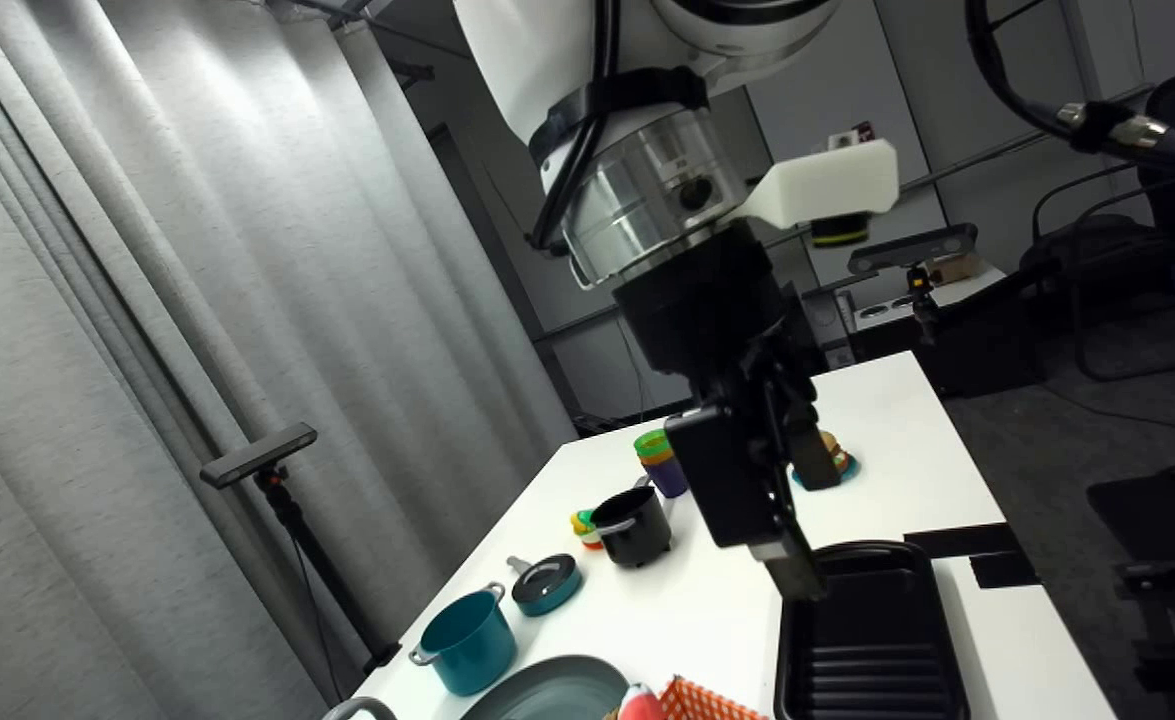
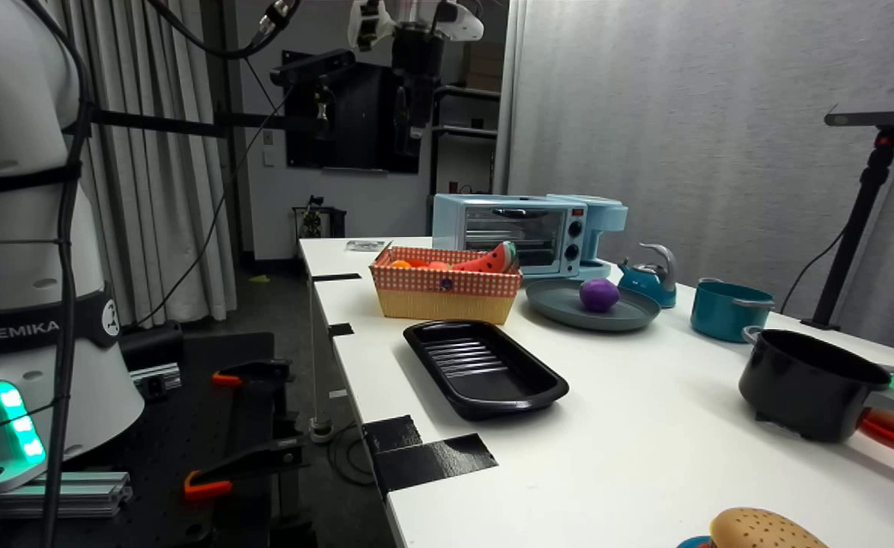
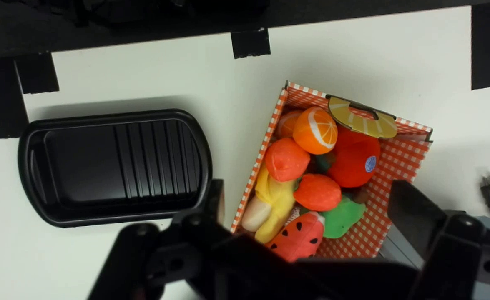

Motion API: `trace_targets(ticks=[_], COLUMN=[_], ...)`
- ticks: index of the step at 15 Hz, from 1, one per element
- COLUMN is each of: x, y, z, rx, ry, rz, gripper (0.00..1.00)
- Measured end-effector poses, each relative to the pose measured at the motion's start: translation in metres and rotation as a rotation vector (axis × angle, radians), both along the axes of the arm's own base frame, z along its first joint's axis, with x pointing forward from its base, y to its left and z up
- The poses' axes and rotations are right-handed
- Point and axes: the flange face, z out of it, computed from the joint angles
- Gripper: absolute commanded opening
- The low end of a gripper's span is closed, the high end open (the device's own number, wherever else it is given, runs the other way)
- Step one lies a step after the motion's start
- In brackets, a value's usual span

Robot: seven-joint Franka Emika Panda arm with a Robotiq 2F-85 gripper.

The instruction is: Put the watermelon toy on the plate

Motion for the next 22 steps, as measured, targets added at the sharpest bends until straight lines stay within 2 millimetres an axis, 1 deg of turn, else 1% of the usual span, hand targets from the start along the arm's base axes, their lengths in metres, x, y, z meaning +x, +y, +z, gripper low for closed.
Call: trace_targets(ticks=[8,14,19,22], x=[0.022,0.043,0.058,0.065], y=[0.023,0.029,0.041,0.048], z=[-0.039,-0.069,-0.083,-0.089], rx=[0.030,0.057,0.089,0.110], ry=[-0.037,-0.067,-0.125,-0.161], rz=[0.031,0.021,0.005,-0.041], gripper=[1.00,1.00,1.00,1.00])
